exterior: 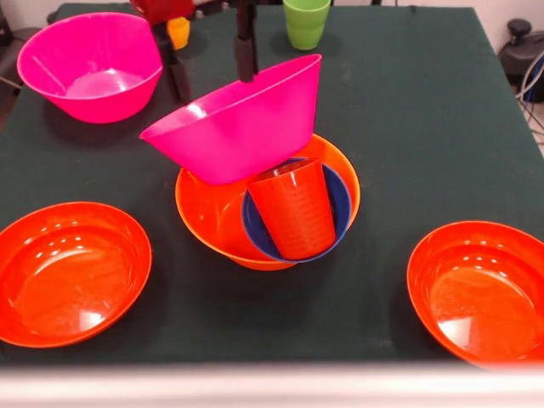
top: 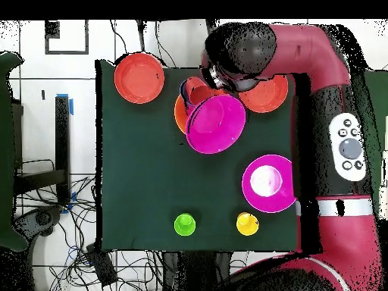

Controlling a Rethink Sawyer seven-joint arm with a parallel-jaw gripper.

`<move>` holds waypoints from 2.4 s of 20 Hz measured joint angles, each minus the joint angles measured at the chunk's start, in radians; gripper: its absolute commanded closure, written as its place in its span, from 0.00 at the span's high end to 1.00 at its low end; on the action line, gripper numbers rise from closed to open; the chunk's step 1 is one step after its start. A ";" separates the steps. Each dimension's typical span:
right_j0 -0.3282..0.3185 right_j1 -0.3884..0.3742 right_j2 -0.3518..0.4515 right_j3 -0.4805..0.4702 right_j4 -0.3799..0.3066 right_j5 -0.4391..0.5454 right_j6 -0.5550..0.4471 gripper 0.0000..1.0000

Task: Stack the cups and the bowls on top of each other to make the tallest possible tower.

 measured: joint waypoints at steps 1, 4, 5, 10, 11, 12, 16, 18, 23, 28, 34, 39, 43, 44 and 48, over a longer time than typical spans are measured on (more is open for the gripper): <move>0.006 0.000 -0.004 0.000 -0.002 -0.007 0.000 1.00; 0.037 -0.005 -0.023 0.001 -0.003 -0.037 0.000 1.00; 0.042 -0.006 -0.027 0.002 -0.003 -0.040 0.000 1.00; 0.090 -0.009 -0.062 0.003 -0.002 -0.072 0.004 1.00; 0.102 -0.009 -0.070 0.003 -0.002 -0.084 0.008 1.00; 0.115 -0.007 -0.078 0.003 -0.002 -0.100 0.014 1.00; 0.146 0.005 -0.101 0.002 -0.002 -0.144 0.031 1.00; 0.158 0.013 -0.112 0.002 -0.002 -0.164 0.038 1.00; 0.184 0.055 -0.139 -0.009 -0.002 -0.213 0.047 1.00; 0.194 0.114 -0.168 -0.022 -0.002 -0.235 0.047 1.00; 0.187 0.167 -0.184 -0.041 -0.001 -0.236 0.047 1.00; 0.163 0.186 -0.190 -0.046 -0.001 -0.236 0.047 1.00; 0.139 0.188 -0.194 -0.045 -0.001 -0.236 0.047 1.00; 0.135 0.188 -0.195 -0.045 -0.002 -0.236 0.047 1.00; 0.108 0.191 -0.202 -0.045 -0.004 -0.236 0.047 1.00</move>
